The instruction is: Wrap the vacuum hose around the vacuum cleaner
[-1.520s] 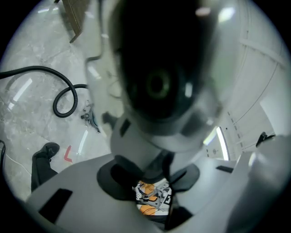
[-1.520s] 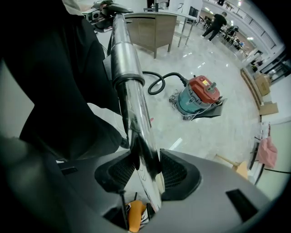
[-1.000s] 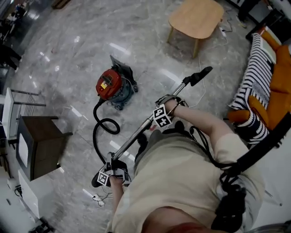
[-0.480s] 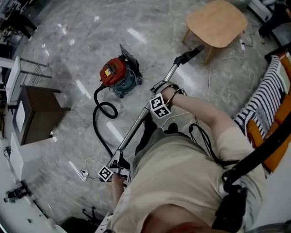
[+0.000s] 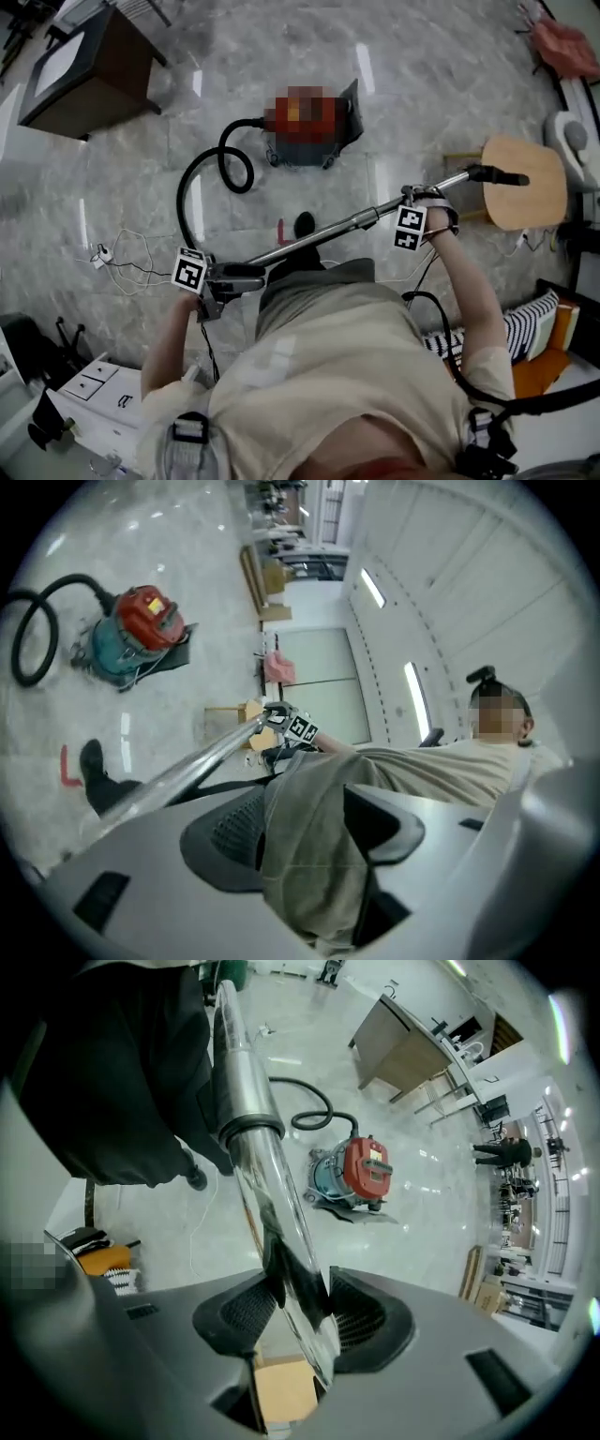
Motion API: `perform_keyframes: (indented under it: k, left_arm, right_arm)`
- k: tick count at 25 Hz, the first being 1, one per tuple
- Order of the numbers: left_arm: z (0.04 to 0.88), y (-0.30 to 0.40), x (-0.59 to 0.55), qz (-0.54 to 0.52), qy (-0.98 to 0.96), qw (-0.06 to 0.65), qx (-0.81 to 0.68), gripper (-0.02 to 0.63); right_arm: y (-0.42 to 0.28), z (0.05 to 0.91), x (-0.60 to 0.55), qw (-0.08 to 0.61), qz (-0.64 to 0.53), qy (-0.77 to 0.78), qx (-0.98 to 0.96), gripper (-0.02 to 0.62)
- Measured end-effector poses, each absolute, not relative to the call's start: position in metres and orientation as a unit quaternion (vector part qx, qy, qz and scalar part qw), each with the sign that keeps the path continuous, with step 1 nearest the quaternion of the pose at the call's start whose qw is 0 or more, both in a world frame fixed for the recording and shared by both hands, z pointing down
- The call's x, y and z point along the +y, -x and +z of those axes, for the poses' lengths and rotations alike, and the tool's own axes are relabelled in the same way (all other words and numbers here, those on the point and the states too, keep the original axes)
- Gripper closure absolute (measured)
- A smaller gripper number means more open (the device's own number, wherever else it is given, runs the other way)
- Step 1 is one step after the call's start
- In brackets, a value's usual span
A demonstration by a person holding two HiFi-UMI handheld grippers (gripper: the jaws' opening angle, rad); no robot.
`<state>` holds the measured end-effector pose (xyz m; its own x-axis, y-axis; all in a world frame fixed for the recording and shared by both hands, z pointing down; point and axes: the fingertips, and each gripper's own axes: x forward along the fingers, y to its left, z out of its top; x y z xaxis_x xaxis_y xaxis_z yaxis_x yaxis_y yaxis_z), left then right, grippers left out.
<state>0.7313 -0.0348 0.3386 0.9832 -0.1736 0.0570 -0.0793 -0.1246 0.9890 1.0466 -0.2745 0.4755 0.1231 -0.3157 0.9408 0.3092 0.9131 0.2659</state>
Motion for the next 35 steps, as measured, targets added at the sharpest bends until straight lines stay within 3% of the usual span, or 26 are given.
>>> perform_keyframes:
  k: [6,9,11,16,22,26,32,35]
  left_arm:
    - [0.342,-0.729,-0.144,0.118,-0.872,0.460,-0.118,0.345]
    - [0.352,-0.752,-0.180,0.168,-0.911,0.362,-0.103,0.263]
    - [0.364,-0.771,-0.191,0.197,-0.917,0.341,-0.061,0.213]
    - [0.408,-0.810,-0.210,0.283,-0.902,0.326,-0.003,0.195]
    - [0.431,-0.850,-0.243,0.265,-0.886,0.373,-0.076,0.196]
    - [0.433,-0.865,-0.279,0.233,-0.864,0.411,-0.177,0.196]
    - [0.451,-0.923,-0.309,0.335,-0.819,0.413,-0.215,0.199]
    - [0.452,-0.960,-0.333,0.289,-0.816,0.443,-0.232,0.199]
  right_arm:
    - [-1.042,0.436,-0.325,0.762,-0.260,0.025,-0.592,0.430]
    - [-1.021,0.414,-0.355,0.748,-0.303,0.036,-0.589,0.430]
    - [-1.004,0.401,-0.376,0.737,-0.334,0.040,-0.587,0.430]
    - [-0.974,0.386,-0.416,0.692,-0.405,0.056,-0.595,0.429]
    - [-0.933,0.382,-0.453,0.607,-0.474,0.099,-0.630,0.430]
    - [-0.934,0.380,-0.479,0.554,-0.511,0.130,-0.645,0.430]
    - [-0.963,0.363,-0.510,0.494,-0.549,0.173,-0.652,0.430]
    - [-0.987,0.363,-0.533,0.484,-0.571,0.186,-0.636,0.430]
